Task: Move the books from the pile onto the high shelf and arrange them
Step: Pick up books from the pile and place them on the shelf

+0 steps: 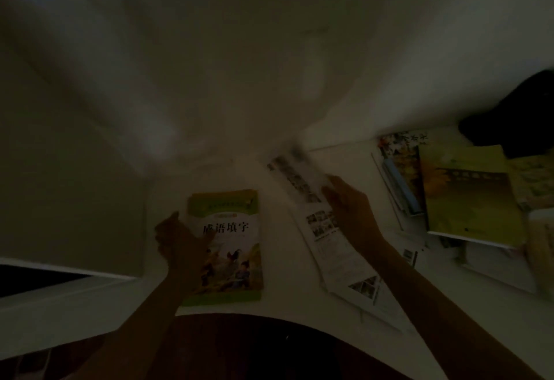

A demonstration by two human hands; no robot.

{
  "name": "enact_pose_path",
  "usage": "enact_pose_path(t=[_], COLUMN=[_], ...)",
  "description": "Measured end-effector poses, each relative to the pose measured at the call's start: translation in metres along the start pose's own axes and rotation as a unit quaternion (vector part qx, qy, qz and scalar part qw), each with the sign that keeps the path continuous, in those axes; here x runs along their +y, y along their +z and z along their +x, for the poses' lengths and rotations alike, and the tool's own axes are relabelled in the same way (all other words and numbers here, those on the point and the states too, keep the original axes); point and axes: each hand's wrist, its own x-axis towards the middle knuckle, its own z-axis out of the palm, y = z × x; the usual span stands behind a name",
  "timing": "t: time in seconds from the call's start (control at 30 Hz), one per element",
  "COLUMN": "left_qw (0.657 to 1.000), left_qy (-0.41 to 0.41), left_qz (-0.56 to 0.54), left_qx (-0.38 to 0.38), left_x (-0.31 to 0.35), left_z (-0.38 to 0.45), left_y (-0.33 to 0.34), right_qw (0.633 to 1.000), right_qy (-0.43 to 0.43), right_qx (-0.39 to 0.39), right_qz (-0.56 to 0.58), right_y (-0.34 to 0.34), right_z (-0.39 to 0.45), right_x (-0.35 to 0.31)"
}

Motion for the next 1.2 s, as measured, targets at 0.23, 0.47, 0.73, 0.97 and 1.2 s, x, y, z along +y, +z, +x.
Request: enact_pose_path(t=[0.23,0.47,0.73,0.97,1.2], left_qw=[0.881,0.934,0.942,0.921,0.881], left_qy=[-0.099,-0.030,-0.038,-0.039,-0.007], left_qz=[-0.354,-0.292,-0.290,-0.359,-0.430], left_qx=[-0.299,-0.204,-0.164,-0.149,-0.197], left_x=[0.062,0.037,0.027,0.047,0.090], left_z=[-0.021,-0.025,-0.033,-0.037,-0.050], left_y=[0.014,0.045,0.057,0.049,0.042], right_qw=[0.962,0.946,0.888,0.957,0.928], right_qy=[-0.155,0.237,0.303,0.243,-0.086], right_qx=[-0.166,0.007,-0.029,0.088,0.110], right_qz=[-0.154,-0.220,-0.344,-0.130,-0.347], right_y=[0.034,-0.002,-0.020,-0.040,-0.005], right_z=[-0.067,-0.050,-0.028,-0.030,-0.051], right_x=[0.009,0.072,0.080,0.050,-0.018])
